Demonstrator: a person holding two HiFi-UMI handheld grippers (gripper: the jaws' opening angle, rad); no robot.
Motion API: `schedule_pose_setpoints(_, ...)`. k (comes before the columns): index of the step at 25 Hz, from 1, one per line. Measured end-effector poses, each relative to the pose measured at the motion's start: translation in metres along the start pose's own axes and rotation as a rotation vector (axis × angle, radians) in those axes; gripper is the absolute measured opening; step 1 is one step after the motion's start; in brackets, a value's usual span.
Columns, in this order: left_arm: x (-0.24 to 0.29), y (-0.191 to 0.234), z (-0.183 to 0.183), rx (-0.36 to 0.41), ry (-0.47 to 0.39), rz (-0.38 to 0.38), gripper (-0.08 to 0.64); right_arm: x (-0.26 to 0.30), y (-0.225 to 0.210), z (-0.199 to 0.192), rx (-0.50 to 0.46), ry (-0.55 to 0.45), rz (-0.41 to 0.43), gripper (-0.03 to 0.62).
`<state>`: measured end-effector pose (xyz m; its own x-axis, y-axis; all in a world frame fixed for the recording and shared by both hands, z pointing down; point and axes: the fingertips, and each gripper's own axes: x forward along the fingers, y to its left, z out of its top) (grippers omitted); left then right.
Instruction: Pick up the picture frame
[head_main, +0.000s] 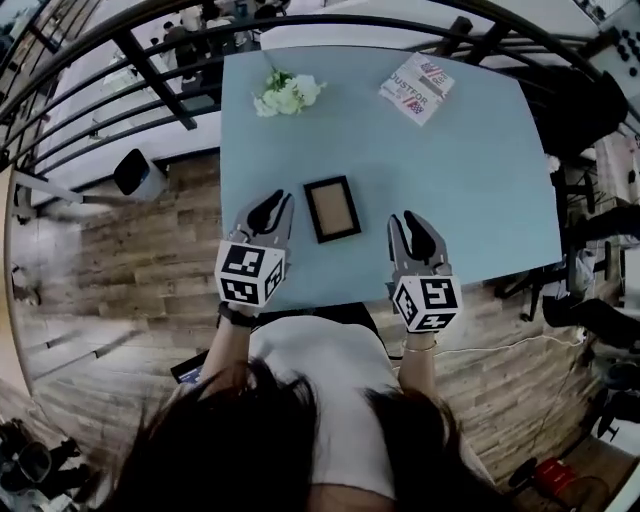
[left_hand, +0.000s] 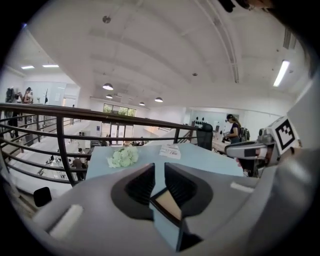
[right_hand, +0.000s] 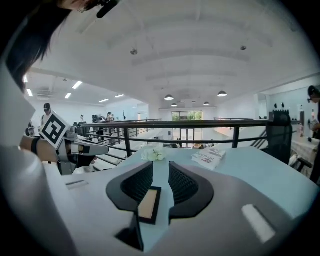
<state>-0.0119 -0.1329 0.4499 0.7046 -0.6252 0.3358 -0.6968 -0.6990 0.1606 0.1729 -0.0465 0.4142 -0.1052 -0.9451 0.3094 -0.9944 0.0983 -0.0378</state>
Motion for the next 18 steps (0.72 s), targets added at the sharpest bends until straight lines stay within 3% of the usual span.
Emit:
schedule_pose_setpoints(11,0.014,0.008,0.004,-0.103,-0.018,0.253,0.061,0.075,-0.022,0.021,-0.057,0.028,0.292,0.072)
schedule_pose_setpoints(18,0.008,0.014,0.001,-0.141,-0.022,0.352,0.061,0.092,-0.020,0.019,-0.071,0.051,0.402,0.072)
